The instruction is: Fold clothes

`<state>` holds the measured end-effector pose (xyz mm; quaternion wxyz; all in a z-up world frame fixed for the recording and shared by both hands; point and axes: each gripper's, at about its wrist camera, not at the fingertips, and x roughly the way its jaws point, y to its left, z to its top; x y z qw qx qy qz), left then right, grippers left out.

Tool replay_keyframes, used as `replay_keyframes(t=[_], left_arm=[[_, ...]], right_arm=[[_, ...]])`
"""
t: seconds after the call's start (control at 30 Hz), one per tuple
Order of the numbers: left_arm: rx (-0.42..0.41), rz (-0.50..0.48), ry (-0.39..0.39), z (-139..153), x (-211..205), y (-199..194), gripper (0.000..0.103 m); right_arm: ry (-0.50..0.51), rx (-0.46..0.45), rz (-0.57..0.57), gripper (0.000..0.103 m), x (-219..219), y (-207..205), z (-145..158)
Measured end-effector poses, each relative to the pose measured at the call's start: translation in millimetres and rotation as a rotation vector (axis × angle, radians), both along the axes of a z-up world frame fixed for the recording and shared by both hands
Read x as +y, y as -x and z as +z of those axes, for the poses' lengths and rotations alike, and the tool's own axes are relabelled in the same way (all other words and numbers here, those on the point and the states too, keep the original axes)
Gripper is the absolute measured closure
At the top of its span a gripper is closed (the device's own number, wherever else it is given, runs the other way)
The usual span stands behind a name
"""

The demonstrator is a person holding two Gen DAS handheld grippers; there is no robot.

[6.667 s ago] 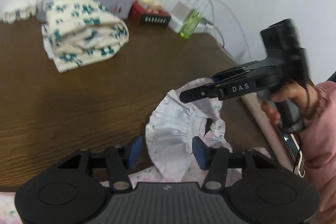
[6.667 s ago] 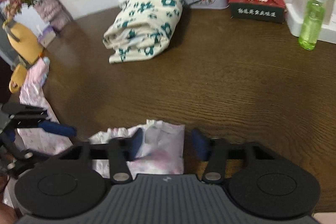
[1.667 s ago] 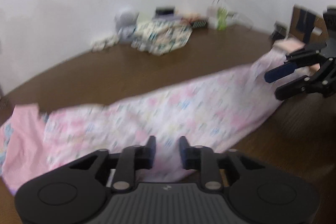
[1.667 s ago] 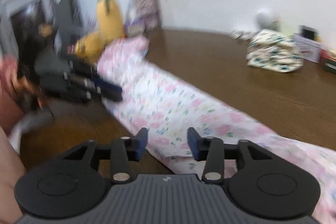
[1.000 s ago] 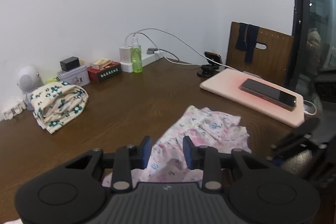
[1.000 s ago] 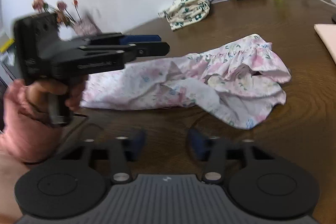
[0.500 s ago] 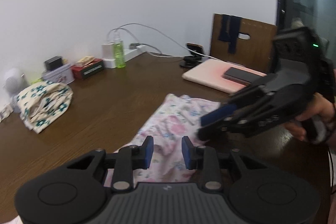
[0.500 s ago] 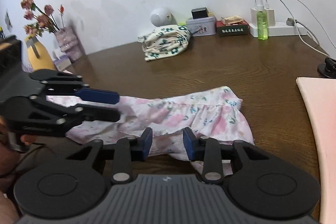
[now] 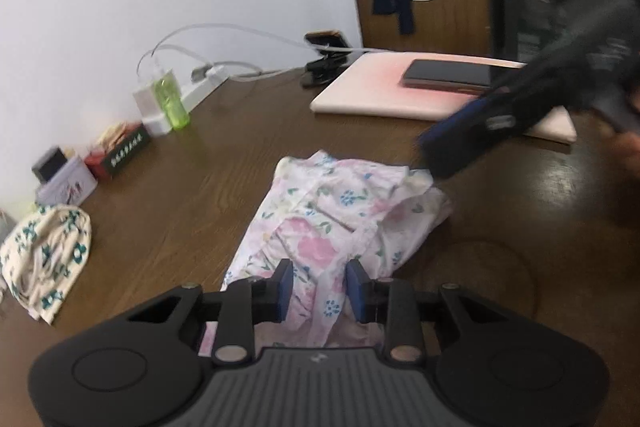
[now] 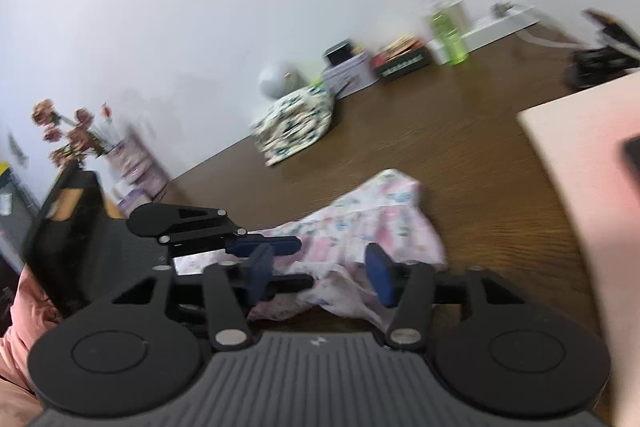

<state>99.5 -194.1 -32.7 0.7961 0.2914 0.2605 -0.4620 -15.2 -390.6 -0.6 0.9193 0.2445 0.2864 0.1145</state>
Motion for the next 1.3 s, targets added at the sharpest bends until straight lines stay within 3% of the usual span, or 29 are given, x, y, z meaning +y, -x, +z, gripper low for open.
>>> replay_keyframes(t=[0.1,0.3,0.57,0.73,0.83,0.9,1.0,1.1,1.2,1.3], left_arm=[[0.051,0.032,0.027,-2.9,2.4,-9.0,0.082],[0.177,0.116,0.117,-4.3,17.6,-25.7,0.084],[0.188,0.152,0.173,-6.6,24.4,-28.7,0.084],[0.194,0.175,0.198,-7.9,25.5,-32.5,0.084],[0.194,0.187,0.206,-8.2,26.0,-34.1,0.084],[0.190,0.191,0.208,-8.4,25.8,-34.3,0.084],[0.174,0.195,0.205,-7.3,24.1,-33.1,0.084],[0.154,0.188,0.219,1.0,26.6,-27.2,0.083],[0.138,0.176,0.284,23.5,44.4,-17.0,0.075],[0.098,0.212,0.322,42.3,76.5,-8.2,0.075]], right_arm=[[0.036,0.037,-0.064,0.028,-3.4,9.4,-7.0],[-0.008,0.085,-0.069,0.028,7.7,-7.7,-25.8],[-0.038,0.046,-0.120,0.029,23.5,-34.3,-33.3],[-0.003,0.025,-0.158,0.036,39.9,-54.0,-35.5],[0.029,0.010,-0.178,0.048,50.5,-62.7,-36.8],[0.026,0.014,-0.195,0.068,51.7,-66.8,-38.3],[0.001,0.027,-0.221,0.084,46.5,-68.0,-40.7],[-0.007,0.017,-0.209,0.092,45.0,-68.0,-39.3],[0.019,-0.032,-0.186,0.094,44.2,-66.4,-28.7],[0.098,-0.076,-0.183,0.095,39.9,-62.9,-13.8]])
